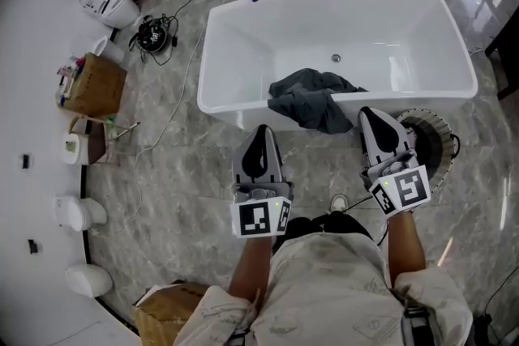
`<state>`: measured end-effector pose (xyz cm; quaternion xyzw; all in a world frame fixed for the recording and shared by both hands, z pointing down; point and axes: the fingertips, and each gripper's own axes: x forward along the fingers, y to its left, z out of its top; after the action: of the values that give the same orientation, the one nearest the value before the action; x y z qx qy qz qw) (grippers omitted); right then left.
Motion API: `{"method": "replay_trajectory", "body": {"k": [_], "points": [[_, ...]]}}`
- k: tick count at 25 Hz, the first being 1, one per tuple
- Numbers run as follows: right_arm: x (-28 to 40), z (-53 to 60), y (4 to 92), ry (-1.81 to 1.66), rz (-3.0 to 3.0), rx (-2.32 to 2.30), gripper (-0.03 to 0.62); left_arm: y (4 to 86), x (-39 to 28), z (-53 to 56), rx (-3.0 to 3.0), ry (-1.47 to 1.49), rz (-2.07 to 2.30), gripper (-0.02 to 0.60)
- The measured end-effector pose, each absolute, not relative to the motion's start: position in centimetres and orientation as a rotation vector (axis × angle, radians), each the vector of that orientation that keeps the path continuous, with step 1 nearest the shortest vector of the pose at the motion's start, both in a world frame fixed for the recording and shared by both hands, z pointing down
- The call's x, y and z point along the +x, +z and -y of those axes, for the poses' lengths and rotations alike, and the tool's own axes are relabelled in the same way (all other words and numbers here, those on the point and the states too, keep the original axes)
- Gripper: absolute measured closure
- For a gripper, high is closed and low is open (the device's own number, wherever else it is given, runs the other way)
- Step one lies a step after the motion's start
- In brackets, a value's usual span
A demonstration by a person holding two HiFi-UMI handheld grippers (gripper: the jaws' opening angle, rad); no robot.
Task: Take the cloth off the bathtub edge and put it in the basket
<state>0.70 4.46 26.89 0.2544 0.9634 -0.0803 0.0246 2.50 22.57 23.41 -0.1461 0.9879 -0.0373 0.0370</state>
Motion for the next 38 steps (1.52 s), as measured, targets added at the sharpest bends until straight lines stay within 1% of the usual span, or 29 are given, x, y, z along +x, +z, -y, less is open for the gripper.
{"method": "replay_trajectory", "body": {"k": [14, 23, 30, 38], "points": [[-4.9, -5.3, 29.8, -0.212, -3.03, 0.818, 0.606, 26.9, -3.3, -22.7, -0.456, -0.083, -3.08, 0.578], [-11.6, -7.7, 32.3, -0.155, -3.11, 0.769, 0.606, 30.5, -10.4, -24.4, -0.524, -0.051, -3.117, 0.578], [-18.3, -9.8, 36.4, -0.148, -3.2, 0.747, 0.606, 36.6, -17.7, -25.7, -0.629, -0.048, -3.197, 0.578], [-23.7, -11.2, 41.8, -0.16, -3.312, 0.742, 0.606, 45.3, -23.0, -25.6, -0.782, -0.108, -3.33, 0.577]]}}
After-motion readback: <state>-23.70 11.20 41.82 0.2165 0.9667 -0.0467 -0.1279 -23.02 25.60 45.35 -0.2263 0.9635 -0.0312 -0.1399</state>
